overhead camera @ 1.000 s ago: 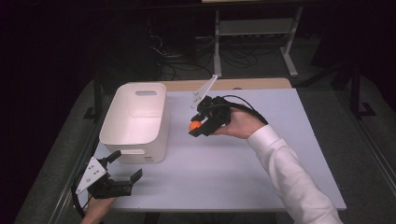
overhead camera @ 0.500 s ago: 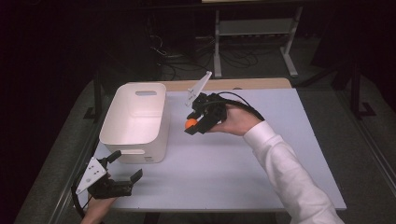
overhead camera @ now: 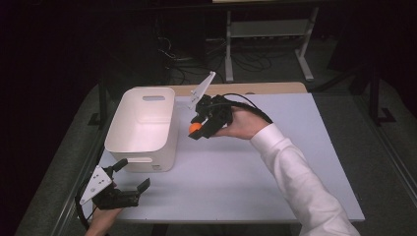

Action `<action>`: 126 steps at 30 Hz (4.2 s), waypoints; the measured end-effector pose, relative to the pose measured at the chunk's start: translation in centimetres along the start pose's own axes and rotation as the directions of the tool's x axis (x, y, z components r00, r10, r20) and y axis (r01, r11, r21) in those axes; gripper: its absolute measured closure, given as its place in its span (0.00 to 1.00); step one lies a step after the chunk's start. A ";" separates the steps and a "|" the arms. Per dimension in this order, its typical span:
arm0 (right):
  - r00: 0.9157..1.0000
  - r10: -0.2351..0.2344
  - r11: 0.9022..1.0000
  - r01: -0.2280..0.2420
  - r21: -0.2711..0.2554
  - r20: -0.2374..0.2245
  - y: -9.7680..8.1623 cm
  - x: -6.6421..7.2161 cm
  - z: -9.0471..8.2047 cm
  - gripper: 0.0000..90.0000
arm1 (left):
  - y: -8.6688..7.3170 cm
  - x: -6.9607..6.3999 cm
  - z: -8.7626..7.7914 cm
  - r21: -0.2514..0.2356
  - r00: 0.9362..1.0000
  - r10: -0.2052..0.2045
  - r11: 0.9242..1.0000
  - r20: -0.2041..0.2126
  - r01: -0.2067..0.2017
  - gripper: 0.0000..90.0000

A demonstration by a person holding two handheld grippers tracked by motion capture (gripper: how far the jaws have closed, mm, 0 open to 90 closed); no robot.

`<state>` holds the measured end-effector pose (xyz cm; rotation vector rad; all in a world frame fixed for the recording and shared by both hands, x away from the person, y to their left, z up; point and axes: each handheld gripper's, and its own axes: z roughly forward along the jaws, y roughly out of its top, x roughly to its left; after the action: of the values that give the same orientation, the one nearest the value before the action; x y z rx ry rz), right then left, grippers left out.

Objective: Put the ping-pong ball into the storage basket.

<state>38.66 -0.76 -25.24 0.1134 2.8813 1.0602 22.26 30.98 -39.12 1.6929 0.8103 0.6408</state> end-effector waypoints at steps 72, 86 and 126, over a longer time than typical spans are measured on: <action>0.989 -0.048 0.998 0.040 -0.056 -0.140 8.1 -1.0 4.1 0.55 | 0.0 0.1 -0.1 -0.008 1.000 -0.009 1.000 -0.001 0.009 0.00; 0.987 -0.051 0.998 0.046 -0.036 -0.150 8.7 -1.6 6.3 0.55 | 0.0 0.1 -0.1 -0.004 1.000 -0.008 1.000 0.001 0.008 0.00; 0.999 0.041 0.997 -0.039 -0.059 0.029 6.7 -2.3 4.3 0.00 | 0.0 0.1 -0.1 -0.005 1.000 0.006 1.000 0.003 -0.006 0.00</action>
<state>41.60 6.87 -24.09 0.1831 2.8297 1.1386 22.27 31.10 -39.12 1.6914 0.8014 0.6442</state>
